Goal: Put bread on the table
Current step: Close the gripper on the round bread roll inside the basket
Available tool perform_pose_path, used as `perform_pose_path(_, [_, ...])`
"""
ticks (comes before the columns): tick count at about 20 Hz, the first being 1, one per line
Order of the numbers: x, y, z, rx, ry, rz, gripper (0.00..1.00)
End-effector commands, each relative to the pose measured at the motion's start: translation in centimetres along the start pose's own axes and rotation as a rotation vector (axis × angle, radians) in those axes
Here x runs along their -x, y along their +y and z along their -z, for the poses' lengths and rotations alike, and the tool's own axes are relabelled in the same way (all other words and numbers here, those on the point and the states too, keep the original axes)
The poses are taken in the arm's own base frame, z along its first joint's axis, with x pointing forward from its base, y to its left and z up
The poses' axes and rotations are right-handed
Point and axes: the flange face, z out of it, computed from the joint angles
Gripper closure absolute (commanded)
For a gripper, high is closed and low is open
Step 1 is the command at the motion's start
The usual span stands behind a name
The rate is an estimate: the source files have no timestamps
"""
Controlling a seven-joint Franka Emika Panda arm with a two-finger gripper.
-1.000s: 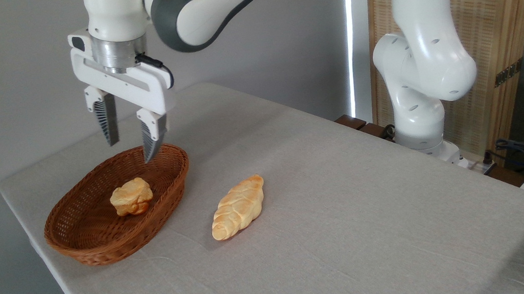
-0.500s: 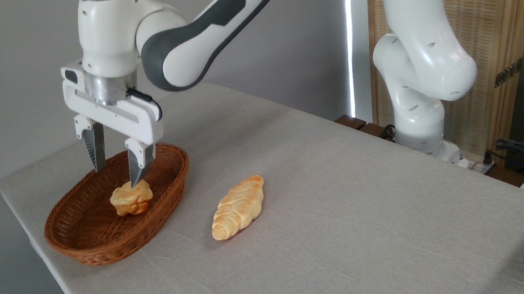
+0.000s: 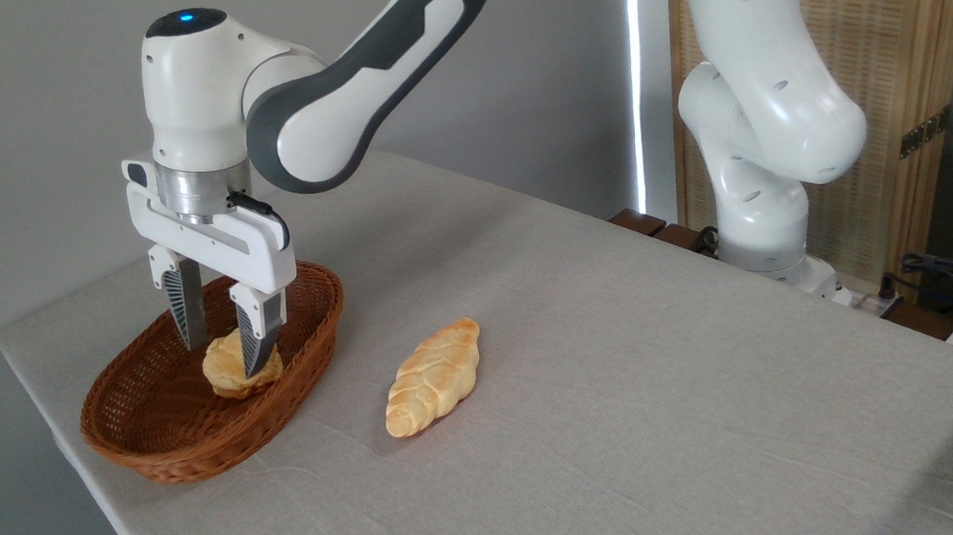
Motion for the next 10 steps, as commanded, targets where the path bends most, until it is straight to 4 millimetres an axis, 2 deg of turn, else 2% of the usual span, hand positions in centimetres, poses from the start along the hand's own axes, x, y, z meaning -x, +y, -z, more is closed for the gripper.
perform_pose_path(1, [0.66,1.08,-1.08,-0.066,-0.085,-0.097,0.00])
perform_pose_path(4, [0.78,1.93,-1.32,-0.065,-0.102,-0.150,0.00])
perform_pose_path(7, [0.84,1.92,-1.27,-0.066,-0.107,-0.154,0.00])
perform_pose_path(9, [0.86,1.84,-1.19,-0.066,-0.109,-0.156,0.22])
perform_pose_path(10, [0.85,1.84,-1.10,-0.067,-0.108,-0.162,0.39])
